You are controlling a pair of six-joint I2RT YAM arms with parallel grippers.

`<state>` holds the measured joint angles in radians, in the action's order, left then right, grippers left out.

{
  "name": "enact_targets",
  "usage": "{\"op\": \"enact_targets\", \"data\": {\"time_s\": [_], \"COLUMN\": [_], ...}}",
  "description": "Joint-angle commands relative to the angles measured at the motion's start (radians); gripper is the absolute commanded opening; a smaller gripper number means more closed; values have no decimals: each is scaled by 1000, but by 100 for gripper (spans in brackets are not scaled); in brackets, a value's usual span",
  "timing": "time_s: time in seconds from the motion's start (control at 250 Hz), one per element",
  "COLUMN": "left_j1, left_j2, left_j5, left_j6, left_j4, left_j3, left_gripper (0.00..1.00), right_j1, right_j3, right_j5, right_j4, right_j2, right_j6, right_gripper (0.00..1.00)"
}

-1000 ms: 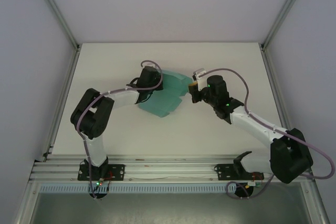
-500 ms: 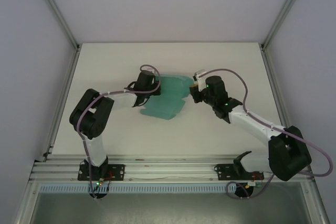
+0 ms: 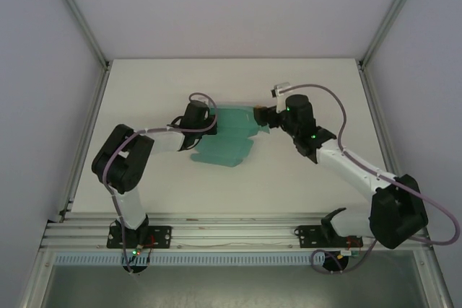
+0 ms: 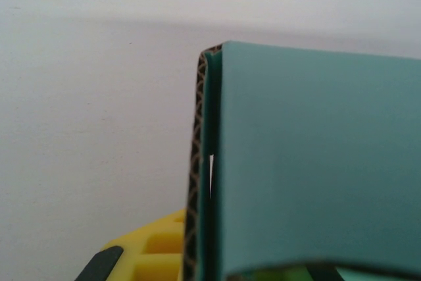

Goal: Assemble paper box

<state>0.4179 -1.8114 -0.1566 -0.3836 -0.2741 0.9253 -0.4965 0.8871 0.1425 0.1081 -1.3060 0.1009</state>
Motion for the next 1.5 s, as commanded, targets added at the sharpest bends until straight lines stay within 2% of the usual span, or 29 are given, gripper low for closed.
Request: {"op": "enact_targets", "data": {"time_s": [0.0, 0.232, 0.324, 0.404, 0.556, 0.712, 0.823, 0.855, 1.075, 1.247, 1.371, 1.495], "left_j1": [9, 9, 12, 18, 37, 63, 69, 68, 67, 67, 65, 66], "left_j2": [50, 56, 43, 35, 30, 32, 42, 43, 65, 77, 74, 69], "left_j5": [4, -4, -11, -12, -11, 48, 69, 74, 118, 133, 129, 126], "left_j6": [15, -5, 0, -3, -1, 10, 1, -5, -14, -5, -8, -11], "left_j4": [-23, -1, 3, 12, 11, 40, 48, 50, 80, 95, 100, 114], "left_j3": [-17, -3, 7, 19, 24, 37, 38, 37, 46, 51, 59, 71], "left_gripper": [0, 0, 0, 0, 0, 0, 0, 0, 0, 0, 0, 0], "right_j1": [7, 7, -1, -14, -34, -83, -118, -119, -119, -108, -80, -53], "right_j3": [65, 80, 94, 109, 107, 133, 135, 130, 4, -89, -142, -180], "right_j5": [-35, -22, 31, 11, -109, -388, -534, -537, -500, -442, -379, -362], "right_j4": [-43, -64, -33, 3, 152, 210, 196, 178, 42, -150, -229, -222], "right_j2": [-62, -174, -223, -260, -311, -350, -354, -345, -173, -19, 25, 25], "right_j6": [-8, 40, 62, 68, 19, -44, -22, -21, -53, -127, -177, -213], "right_gripper": [87, 87, 87, 87, 88, 90, 97, 100, 100, 100, 100, 100]}}
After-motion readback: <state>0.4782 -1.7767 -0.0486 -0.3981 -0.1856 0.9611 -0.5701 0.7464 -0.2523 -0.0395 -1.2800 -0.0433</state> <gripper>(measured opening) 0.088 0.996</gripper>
